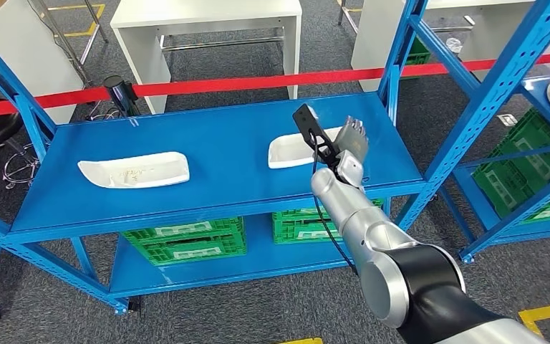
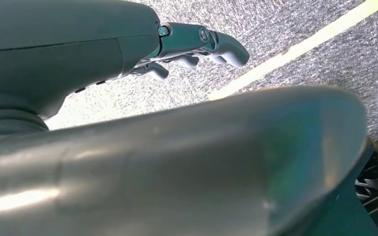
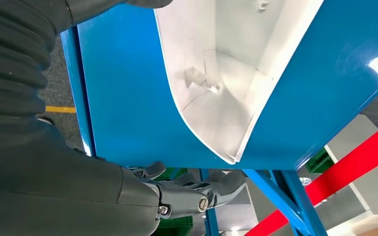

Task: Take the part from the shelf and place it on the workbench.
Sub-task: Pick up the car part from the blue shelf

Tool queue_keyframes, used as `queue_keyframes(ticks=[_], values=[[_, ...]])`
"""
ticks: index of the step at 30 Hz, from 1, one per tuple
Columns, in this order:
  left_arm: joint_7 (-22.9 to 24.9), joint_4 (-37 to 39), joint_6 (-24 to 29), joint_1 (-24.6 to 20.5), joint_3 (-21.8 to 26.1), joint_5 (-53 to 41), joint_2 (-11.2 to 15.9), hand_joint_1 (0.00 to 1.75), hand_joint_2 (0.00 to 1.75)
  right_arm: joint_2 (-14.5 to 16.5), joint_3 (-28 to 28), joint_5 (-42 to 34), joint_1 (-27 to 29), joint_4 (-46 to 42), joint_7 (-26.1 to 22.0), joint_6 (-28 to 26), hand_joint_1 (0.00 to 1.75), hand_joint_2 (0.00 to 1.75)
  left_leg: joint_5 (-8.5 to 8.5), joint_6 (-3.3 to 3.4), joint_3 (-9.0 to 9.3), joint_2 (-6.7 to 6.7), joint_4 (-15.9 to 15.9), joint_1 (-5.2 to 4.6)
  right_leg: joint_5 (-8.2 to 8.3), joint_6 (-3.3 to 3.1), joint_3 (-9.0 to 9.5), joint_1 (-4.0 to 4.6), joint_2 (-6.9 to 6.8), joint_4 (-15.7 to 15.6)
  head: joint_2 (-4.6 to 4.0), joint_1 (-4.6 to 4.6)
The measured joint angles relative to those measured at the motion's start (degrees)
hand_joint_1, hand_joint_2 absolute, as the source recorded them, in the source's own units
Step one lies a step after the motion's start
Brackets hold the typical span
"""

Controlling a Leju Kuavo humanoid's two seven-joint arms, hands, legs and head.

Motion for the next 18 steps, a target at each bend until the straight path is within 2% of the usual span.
queue_keyframes(ticks=[4,6,8,10,11,12,13,14,15,16,17,18], values=[[0.01,0.00,0.00,-0.02,0.00,-0.10,0.04,0.00,0.00,0.00,0.02,0.18,-0.01,0.12,0.11,0.00,0.00,1.75,0.03,0.48,-0.05,0.01,0.08,-0.12,0.14,0.52,0.10,-0.13,0.01,-0.20,0.00,0.00],[0.03,-0.01,0.00,-0.04,0.00,-0.16,-0.10,0.00,0.00,-0.05,0.02,0.26,-0.08,0.10,0.12,-0.02,0.00,1.75,0.47,0.89,0.38,0.18,-0.64,0.30,-0.25,0.91,-0.15,-0.06,-0.02,0.30,0.00,0.05],[0.04,-0.03,0.00,-0.07,0.00,-0.21,-0.21,0.00,0.00,-0.12,0.02,0.32,-0.23,0.10,0.10,-0.02,0.00,1.75,0.80,1.17,0.81,0.40,-1.26,0.82,-2.48,1.38,-2.27,-0.05,-0.08,4.60,0.00,0.22],[0.17,-0.04,0.00,-0.11,0.00,-0.24,-0.18,0.00,0.00,-0.21,0.02,0.34,-0.12,0.21,0.17,0.01,0.00,1.75,0.69,1.23,0.87,0.48,-1.28,0.98,-5.44,1.90,-6.11,-0.35,-0.13,12.11,0.00,0.34],[0.29,-0.04,0.00,-0.10,0.00,-0.25,-0.19,0.00,0.00,-0.28,0.02,0.34,0.07,0.28,0.25,0.02,0.00,1.75,0.56,1.15,0.92,0.48,-1.22,1.10,-5.96,2.16,-7.61,-0.58,-0.16,14.71,0.00,0.35],[0.40,-0.03,0.00,-0.07,0.00,-0.26,-0.20,0.00,0.00,-0.35,0.02,0.35,0.24,0.35,0.34,0.02,0.00,1.75,0.39,0.94,0.98,0.44,-1.10,1.28,-5.51,2.42,-8.28,-0.82,-0.21,15.50,0.00,0.37],[0.49,-0.03,0.00,-0.03,0.00,-0.26,-0.22,0.00,0.00,-0.41,0.02,0.37,0.32,0.39,0.41,0.02,0.00,1.75,0.13,0.63,1.06,0.38,-0.88,1.55,-3.94,2.71,-7.72,-1.07,-0.27,13.84,0.00,0.37],[0.52,-0.02,0.00,-0.01,0.00,-0.26,-0.25,0.00,0.00,-0.43,0.02,0.41,0.32,0.41,0.46,0.03,0.00,1.75,-0.27,0.20,1.17,0.33,-0.51,1.86,-1.75,3.06,-6.17,-1.36,-0.38,10.24,0.00,0.40],[0.52,-0.03,0.00,-0.01,0.01,-0.26,-0.19,0.00,0.00,-0.44,0.03,0.48,0.25,0.43,0.46,0.07,0.00,1.75,-0.73,-0.31,1.15,0.29,-0.12,2.07,-0.36,3.42,-4.42,-1.47,-0.43,6.61,0.00,0.44],[0.53,-0.05,0.00,-0.05,0.01,-0.26,-0.15,0.00,0.00,-0.43,0.06,0.56,0.18,0.48,0.44,0.15,0.00,1.75,-1.21,-0.86,1.07,0.25,0.37,2.15,0.46,3.32,-2.90,-1.53,-0.41,3.61,0.00,0.56],[0.53,-0.07,0.00,-0.08,0.02,-0.26,-0.10,0.00,0.00,-0.42,0.09,0.64,0.20,0.54,0.44,0.25,0.00,1.75,-1.58,-1.35,0.95,0.21,0.66,2.13,0.45,2.93,-2.06,-1.48,-0.39,2.00,0.00,0.68],[0.53,-0.09,0.00,-0.08,0.02,-0.26,-0.07,0.00,0.00,-0.42,0.13,0.69,0.26,0.60,0.44,0.33,0.00,1.75,-1.77,-1.76,0.86,0.17,0.66,2.04,-0.22,2.29,-1.85,-1.28,-0.31,1.85,0.00,0.77]])
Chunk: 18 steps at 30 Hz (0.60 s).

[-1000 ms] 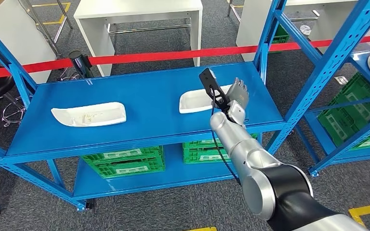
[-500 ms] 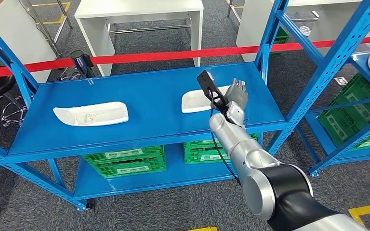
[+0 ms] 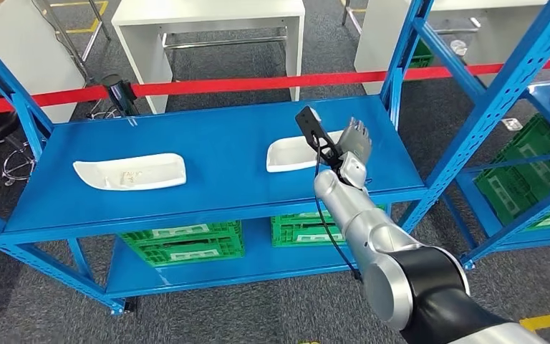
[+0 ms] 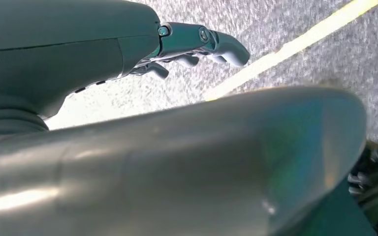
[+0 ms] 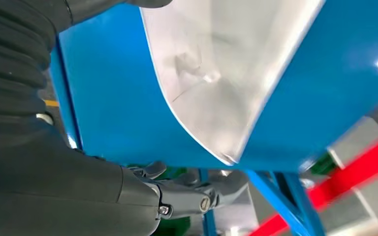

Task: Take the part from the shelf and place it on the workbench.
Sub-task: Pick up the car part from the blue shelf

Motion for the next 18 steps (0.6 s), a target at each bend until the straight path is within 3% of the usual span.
queue_keyframes(ticks=[2,4,5,7,8,9,10,11,13,15,18], values=[[0.03,-0.01,-0.01,0.03,0.00,0.00,-0.07,0.00,0.00,0.04,0.05,0.10,0.08,0.04,0.03,0.08,0.00,1.75,-0.28,-0.66,0.31,-0.01,-0.34,0.04,-0.42,-1.44,0.15,0.12,0.08,0.10,0.00,0.04],[0.05,-0.02,-0.03,0.02,0.00,0.04,-0.09,0.00,0.00,0.12,0.08,0.23,-0.10,0.02,0.01,0.05,0.00,1.75,-1.41,-1.06,-0.04,0.07,1.26,0.14,-0.73,-2.37,0.64,0.10,0.15,0.02,0.00,-0.06],[0.05,-0.02,-0.04,-0.03,0.00,0.07,-0.09,0.00,0.00,0.19,0.12,0.28,-0.16,0.02,-0.01,0.04,0.00,1.75,-2.65,-1.11,-1.25,0.11,3.86,0.11,-0.88,-2.75,0.95,0.14,0.15,-0.06,0.00,-0.12],[0.07,-0.02,-0.04,-0.02,0.00,0.12,-0.08,0.00,0.00,0.26,0.24,0.33,-0.09,0.06,-0.03,0.09,0.00,1.75,-5.57,-0.92,-5.69,0.13,11.76,-0.14,-1.22,-3.32,1.38,0.48,0.12,-0.08,0.00,-0.19],[0.11,-0.01,-0.04,0.05,0.01,0.13,-0.07,0.00,0.00,0.31,0.30,0.35,0.01,0.10,-0.02,0.14,0.00,1.75,-6.24,-0.74,-7.87,0.12,15.03,-0.30,-1.38,-3.54,1.55,0.70,0.12,-0.07,0.00,-0.19],[0.19,-0.01,-0.04,0.15,0.01,0.14,-0.06,0.00,0.00,0.34,0.34,0.42,0.09,0.16,0.01,0.17,0.00,1.75,-5.85,-0.45,-9.26,0.12,16.53,-0.48,-1.54,-3.72,1.73,0.92,0.15,-0.07,0.00,-0.18],[0.31,0.00,-0.04,0.23,0.02,0.15,-0.06,0.00,0.00,0.37,0.38,0.57,0.12,0.20,0.05,0.19,0.00,1.75,-4.35,-0.04,-9.58,0.11,15.80,-0.68,-1.67,-3.82,1.93,1.13,0.20,-0.07,0.00,-0.18],[0.40,0.00,-0.04,0.28,0.03,0.16,-0.06,0.00,0.00,0.40,0.43,0.87,0.10,0.23,0.11,0.21,0.00,1.75,-2.00,0.51,-8.92,0.10,13.10,-0.95,-1.82,-3.87,2.18,1.32,0.25,-0.08,0.00,-0.18],[0.45,0.00,-0.04,0.29,0.04,0.17,-0.02,0.00,0.00,0.46,0.67,1.87,0.01,0.27,0.22,0.44,0.00,1.75,2.17,1.81,-6.21,0.12,5.62,-1.64,-2.11,-3.76,2.53,1.62,0.35,-0.06,0.00,-0.16],[0.24,0.00,-0.04,0.27,0.04,0.14,0.04,0.00,0.00,0.48,1.22,3.35,-0.02,0.36,0.31,1.23,0.00,1.75,3.44,2.35,-4.53,0.12,1.58,-2.16,-2.21,-3.33,2.56,1.73,0.41,-0.11,0.00,-0.15],[-0.09,0.00,-0.04,0.33,0.05,0.06,0.03,0.00,0.00,0.47,2.38,5.57,-0.06,0.50,0.39,2.65,0.00,1.75,3.68,2.54,-3.98,0.07,0.60,-2.06,-2.24,-2.40,2.57,1.71,0.35,-0.25,0.00,-0.13]])
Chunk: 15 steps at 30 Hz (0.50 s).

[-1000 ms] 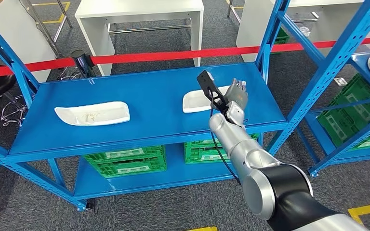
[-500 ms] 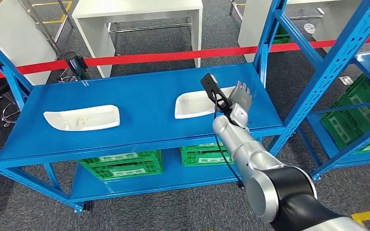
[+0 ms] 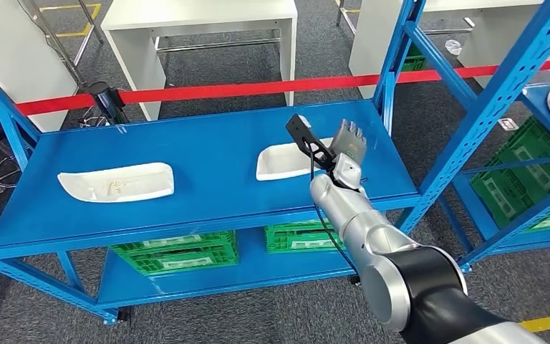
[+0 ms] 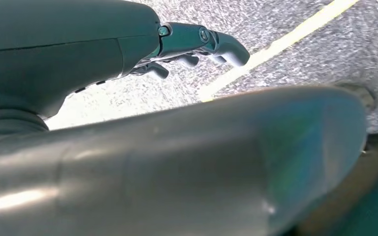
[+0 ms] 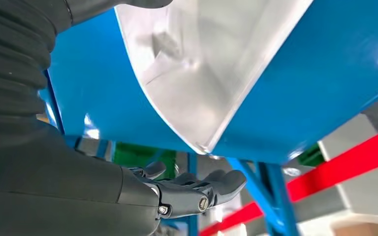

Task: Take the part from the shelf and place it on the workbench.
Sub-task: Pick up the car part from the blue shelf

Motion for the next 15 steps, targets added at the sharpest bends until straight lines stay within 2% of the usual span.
queue_keyframes(ticks=[2,4,5,6,7,8,10,11,12,15], values=[[-0.13,-0.01,0.00,-0.02,0.02,-0.02,-0.03,0.00,0.00,-0.02,0.71,1.13,-0.28,0.04,0.09,0.64,0.00,1.75,0.41,0.45,0.44,0.04,-0.75,0.38,-1.69,0.67,-1.20,0.00,-0.17,2.65,0.00,0.08],[-0.25,-0.01,0.00,-0.07,0.03,-0.02,-0.10,0.00,0.00,-0.03,1.41,2.13,-0.46,0.15,0.37,1.23,0.00,1.75,0.46,0.72,0.53,0.07,-0.90,0.46,-4.81,1.19,-4.50,-0.25,-0.27,9.32,0.00,0.13],[-0.31,-0.01,0.00,-0.06,0.04,-0.02,-0.16,0.00,0.00,-0.03,1.75,2.55,-0.42,0.25,0.53,1.49,0.00,1.75,0.41,0.76,0.52,0.07,-0.87,0.48,-5.89,1.39,-6.21,-0.39,-0.28,12.60,0.00,0.13],[-0.36,0.01,0.00,-0.03,0.05,-0.02,-0.23,0.00,0.00,-0.03,2.07,2.93,-0.37,0.35,0.72,1.69,0.00,1.75,0.36,0.77,0.52,0.05,-0.82,0.53,-6.12,1.56,-7.32,-0.54,-0.30,14.58,0.00,0.13],[-0.40,0.01,0.00,0.00,0.07,-0.02,-0.30,0.00,0.00,-0.03,2.36,3.28,-0.38,0.43,0.90,1.87,0.00,1.75,0.27,0.71,0.53,0.02,-0.71,0.61,-5.25,1.71,-7.38,-0.70,-0.32,14.36,0.00,0.13],[-0.44,0.02,0.00,0.00,0.09,-0.03,-0.36,0.00,0.00,-0.03,2.62,3.60,-0.52,0.48,1.02,2.05,0.00,1.75,0.13,0.54,0.54,-0.02,-0.52,0.73,-3.50,1.82,-6.29,-0.85,-0.36,11.87,0.00,0.14],[-0.52,0.01,0.00,-0.05,0.13,-0.05,-0.44,0.00,0.00,-0.02,3.13,4.09,-0.99,0.50,1.21,2.42,0.00,1.75,-0.32,-0.12,0.44,-0.08,0.08,0.83,-0.27,1.93,-2.74,-1.00,-0.45,4.33,0.00,0.14],[-0.57,-0.01,0.00,-0.10,0.14,-0.07,-0.45,0.00,0.00,0.01,3.39,4.24,-1.22,0.50,1.28,2.58,0.00,1.75,-0.53,-0.50,0.35,-0.11,0.34,0.81,0.45,1.68,-1.43,-0.99,-0.40,1.71,0.00,0.12],[-0.62,-0.01,0.00,-0.14,0.16,-0.10,-0.46,0.00,0.00,0.03,3.62,4.33,-1.35,0.50,1.36,2.69,0.00,1.75,-0.67,-0.87,0.29,-0.14,0.49,0.73,0.52,1.34,-0.79,-0.91,-0.35,0.45,0.00,0.11],[-0.72,0.00,0.00,-0.15,0.22,-0.19,-0.53,0.00,0.00,0.05,4.06,4.73,-1.59,0.55,1.84,3.04,0.00,1.75,-0.74,-1.93,0.31,-0.16,0.44,0.81,0.51,-0.05,-0.58,-0.72,-0.20,0.13,0.00,0.11]])
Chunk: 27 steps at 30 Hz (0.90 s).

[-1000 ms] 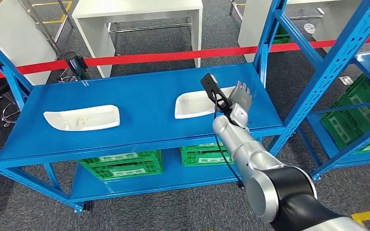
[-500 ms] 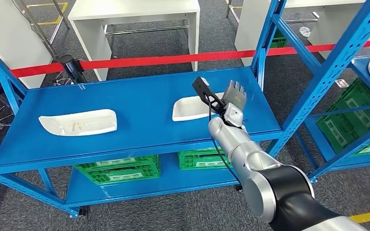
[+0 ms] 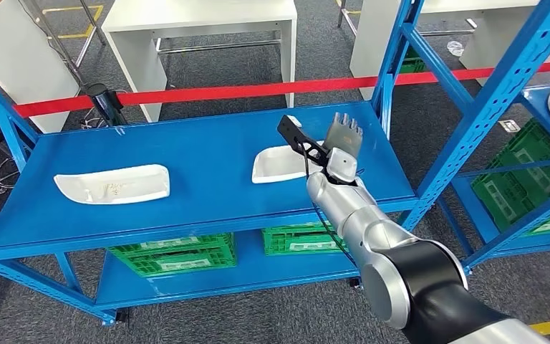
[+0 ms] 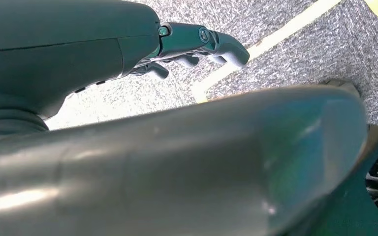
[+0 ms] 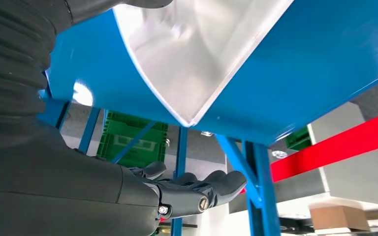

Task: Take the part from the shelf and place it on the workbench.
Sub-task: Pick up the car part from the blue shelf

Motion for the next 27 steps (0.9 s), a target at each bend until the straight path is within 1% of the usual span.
queue_keyframes(ticks=[1,2,3,4,5,6,7,8,9,10,11,12,13,15,16,17,18,20,21,22,23,24,25,26,27], values=[[-0.04,0.00,0.00,-0.02,0.02,-0.04,-0.03,0.00,0.00,0.00,0.15,0.32,-0.16,0.01,0.26,0.32,0.00,1.75,-0.46,-0.32,-0.28,0.04,0.62,0.06,0.08,-0.43,0.10,-0.05,0.00,-0.14,0.00,-0.04],[-0.07,0.00,0.00,-0.09,0.03,-0.10,-0.07,0.00,0.00,0.01,0.37,0.68,-0.36,0.02,0.57,0.77,0.00,1.75,-1.45,-0.58,-1.02,0.07,2.22,0.10,0.17,-0.78,0.22,-0.16,0.00,-0.31,0.00,-0.09],[-0.08,0.00,0.00,-0.18,0.03,-0.15,-0.11,0.00,0.00,0.03,0.65,1.03,-0.54,0.03,0.89,1.27,0.00,1.75,-2.91,-0.78,-2.36,0.09,5.02,0.14,0.19,-1.04,0.32,-0.21,-0.01,-0.40,0.00,-0.14],[-0.07,0.00,0.00,-0.29,0.03,-0.19,-0.17,0.00,0.00,0.03,0.89,1.29,-0.67,0.05,1.12,1.72,0.00,1.75,-4.58,-0.91,-4.13,0.11,8.64,0.15,0.16,-1.20,0.34,-0.16,-0.01,-0.41,0.00,-0.18],[-0.03,0.00,0.00,-0.36,0.03,-0.22,-0.22,0.00,0.00,0.03,1.10,1.51,-0.74,0.08,1.28,2.10,0.00,1.75,-5.90,-0.99,-5.96,0.10,12.25,0.16,0.13,-1.29,0.34,-0.10,-0.01,-0.40,0.00,-0.16],[0.03,0.00,0.00,-0.40,0.04,-0.22,-0.27,0.00,0.00,0.03,1.29,1.73,-0.78,0.10,1.37,2.42,0.00,1.75,-6.39,-0.99,-7.28,0.10,14.69,0.16,0.11,-1.33,0.36,-0.03,-0.02,-0.39,0.00,-0.16],[0.07,0.00,0.00,-0.41,0.05,-0.21,-0.32,0.00,0.00,0.03,1.45,1.97,-0.84,0.11,1.41,2.67,0.00,1.75,-5.85,-0.91,-7.70,0.10,15.18,0.16,0.09,-1.33,0.39,0.01,-0.01,-0.39,0.00,-0.16],[0.11,0.00,0.00,-0.43,0.07,-0.21,-0.35,0.00,0.00,0.03,1.61,2.24,-0.99,0.12,1.49,2.88,0.00,1.75,-4.34,-0.75,-7.06,0.10,13.51,0.15,0.06,-1.32,0.45,0.03,0.01,-0.38,0.00,-0.16],[0.12,0.00,0.00,-0.48,0.09,-0.20,-0.38,0.00,0.00,0.04,1.76,2.52,-1.23,0.12,1.65,3.08,0.00,1.75,-2.26,-0.52,-5.54,0.10,10.11,0.14,0.04,-1.27,0.53,0.03,0.04,-0.37,0.00,-0.16],[0.13,0.00,0.00,-0.56,0.11,-0.19,-0.39,0.00,0.00,0.05,1.92,2.84,-1.55,0.12,1.88,3.25,0.00,1.75,-0.61,-0.24,-3.76,0.10,6.22,0.10,0.00,-1.17,0.58,0.05,0.05,-0.37,0.00,-0.16],[0.12,0.00,0.00,-0.66,0.13,-0.18,-0.43,0.00,0.00,0.05,2.10,3.21,-1.93,0.12,2.16,3.51,0.00,1.75,0.48,0.01,-2.17,0.10,2.95,-0.01,-0.04,-0.96,0.57,0.11,0.08,-0.33,0.00,-0.14],[0.12,0.00,0.00,-0.76,0.15,-0.18,-0.49,0.00,0.00,0.05,2.34,3.61,-2.24,0.12,2.43,3.79,0.00,1.75,0.95,0.23,-1.15,0.08,0.83,-0.14,-0.02,-0.67,0.54,0.17,0.09,-0.35,0.00,-0.13],[0.13,0.00,0.00,-0.82,0.16,-0.17,-0.55,0.00,0.00,0.04,2.60,3.98,-2.47,0.12,2.66,4.07,0.00,1.75,0.87,0.43,-0.72,0.06,-0.04,-0.28,0.04,-0.33,0.51,0.20,0.10,-0.43,0.00,-0.11],[0.15,0.00,0.00,-0.86,0.17,-0.17,-0.72,0.00,0.00,0.02,2.99,4.47,-2.68,0.11,2.99,4.48,0.00,1.75,1.09,1.01,-0.53,0.04,-0.45,-0.23,0.12,0.40,0.57,0.24,0.08,-0.63,0.00,-0.10],[0.15,-0.01,0.00,-0.85,0.19,-0.17,-0.80,0.00,0.00,-0.01,3.08,4.56,-2.77,0.11,3.09,4.57,0.00,1.75,1.26,1.41,-0.42,0.06,-0.69,-0.12,-0.23,0.69,0.42,0.23,0.02,-0.25,0.00,-0.08],[0.15,-0.02,0.00,-0.88,0.20,-0.17,-0.86,0.00,0.00,-0.04,3.13,4.62,-2.92,0.11,3.13,4.63,0.00,1.75,1.43,1.81,-0.32,0.08,-0.94,0.02,-1.13,0.95,-0.18,0.24,-0.03,1.09,0.00,-0.06],[0.15,-0.04,0.00,-0.90,0.21,-0.17,-0.93,0.00,0.00,-0.09,3.17,4.67,-3.04,0.11,3.14,4.67,0.00,1.75,1.53,2.11,-0.25,0.11,-1.10,0.12,-2.59,1.15,-1.36,0.21,-0.10,3.66,0.00,-0.05],[0.15,-0.07,0.00,-0.94,0.23,-0.17,-0.99,0.00,0.00,-0.17,3.34,4.78,-3.15,0.23,3.13,4.77,0.00,1.75,1.51,2.40,-0.32,0.15,-1.08,0.09,-5.96,1.43,-4.85,0.19,-0.14,11.09,0.00,-0.04],[0.16,-0.06,0.00,-0.92,0.24,-0.17,-1.05,0.00,0.00,-0.21,3.47,4.92,-3.11,0.31,3.14,4.84,0.00,1.75,1.47,2.43,-0.35,0.17,-1.03,0.09,-6.83,1.54,-6.28,0.16,-0.14,14.01,0.00,-0.04],[0.16,-0.05,0.00,-0.90,0.25,-0.17,-1.10,0.00,0.00,-0.23,3.63,5.11,-3.10,0.38,3.13,4.89,0.00,1.75,1.44,2.45,-0.38,0.17,-0.95,0.09,-6.67,1.61,-6.83,0.11,-0.15,15.06,0.00,-0.02],[0.16,-0.05,0.00,-0.89,0.25,-0.17,-1.16,0.00,0.00,-0.24,3.81,5.40,-3.16,0.42,3.09,4.94,0.00,1.75,1.40,2.40,-0.39,0.16,-0.84,0.10,-5.48,1.64,-6.29,0.03,-0.16,13.85,0.00,-0.02],[0.16,-0.04,0.00,-0.92,0.26,-0.17,-1.24,0.00,0.00,-0.23,3.99,5.78,-3.33,0.43,3.02,5.07,0.00,1.75,1.32,2.28,-0.39,0.15,-0.66,0.11,-3.57,1.63,-4.70,-0.07,-0.20,10.59,0.00,-0.02],[0.15,-0.05,0.00,-0.98,0.26,-0.16,-1.30,0.00,0.00,-0.23,4.24,6.23,-3.62,0.43,2.89,5.25,0.00,1.75,1.19,2.08,-0.45,0.14,-0.44,0.09,-1.98,1.58,-2.75,-0.14,-0.27,6.58,0.00,-0.03],[0.15,-0.05,0.00,-1.08,0.26,-0.16,-1.37,0.00,0.00,-0.16,4.56,6.75,-3.98,0.43,2.71,5.52,0.00,1.75,1.02,1.78,-0.58,0.11,-0.15,0.00,-0.87,1.41,-1.08,-0.10,-0.29,3.17,0.00,-0.04],[0.14,-0.06,0.00,-1.19,0.26,-0.15,-1.43,0.00,0.00,-0.07,4.96,7.32,-4.32,0.43,2.51,5.83,0.00,1.75,0.90,1.44,-0.71,0.10,0.04,-0.11,-0.38,1.18,-0.02,-0.05,-0.29,0.97,0.00,-0.07]])
